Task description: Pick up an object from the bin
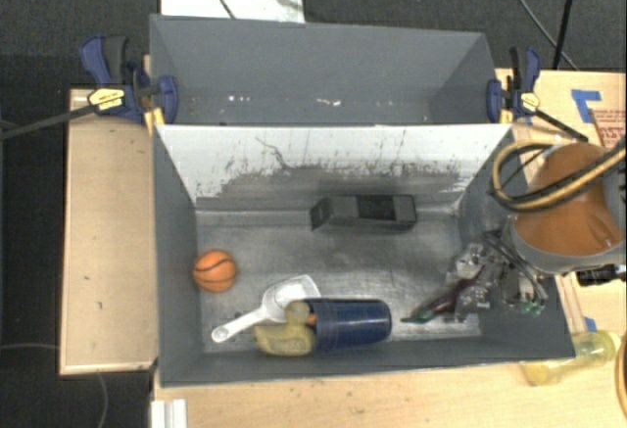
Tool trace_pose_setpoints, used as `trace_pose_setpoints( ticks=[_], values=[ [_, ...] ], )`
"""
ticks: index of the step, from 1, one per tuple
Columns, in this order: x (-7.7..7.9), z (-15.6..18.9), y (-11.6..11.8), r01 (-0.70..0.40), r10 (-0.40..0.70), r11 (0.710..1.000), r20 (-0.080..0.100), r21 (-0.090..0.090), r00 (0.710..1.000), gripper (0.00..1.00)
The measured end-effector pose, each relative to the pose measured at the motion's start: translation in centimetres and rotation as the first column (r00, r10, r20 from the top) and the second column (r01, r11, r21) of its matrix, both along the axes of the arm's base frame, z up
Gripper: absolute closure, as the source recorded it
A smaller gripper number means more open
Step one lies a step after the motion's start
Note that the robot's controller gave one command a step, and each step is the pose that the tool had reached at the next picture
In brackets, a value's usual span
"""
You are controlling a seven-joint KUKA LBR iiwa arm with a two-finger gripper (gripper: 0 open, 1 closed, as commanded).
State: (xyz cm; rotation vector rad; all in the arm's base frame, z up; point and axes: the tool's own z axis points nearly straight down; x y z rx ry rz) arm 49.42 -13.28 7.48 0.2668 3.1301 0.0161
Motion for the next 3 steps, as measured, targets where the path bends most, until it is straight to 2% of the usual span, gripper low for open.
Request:
trace_pose_setpoints(
  ticks=[1,2,3],
  values=[
    [-0.8,12.0,0.4,0.042,-0.042,0.999,0.002,-0.01,0.999,1.0],
    [-0.8,12.0,0.4,0.041,-0.041,0.999,0.002,-0.01,0.999,1.0],
    [1.7,17.2,1.2,-0.006,0.006,1.0,-0.002,-0.01,1.0,1.0]
  ],
)
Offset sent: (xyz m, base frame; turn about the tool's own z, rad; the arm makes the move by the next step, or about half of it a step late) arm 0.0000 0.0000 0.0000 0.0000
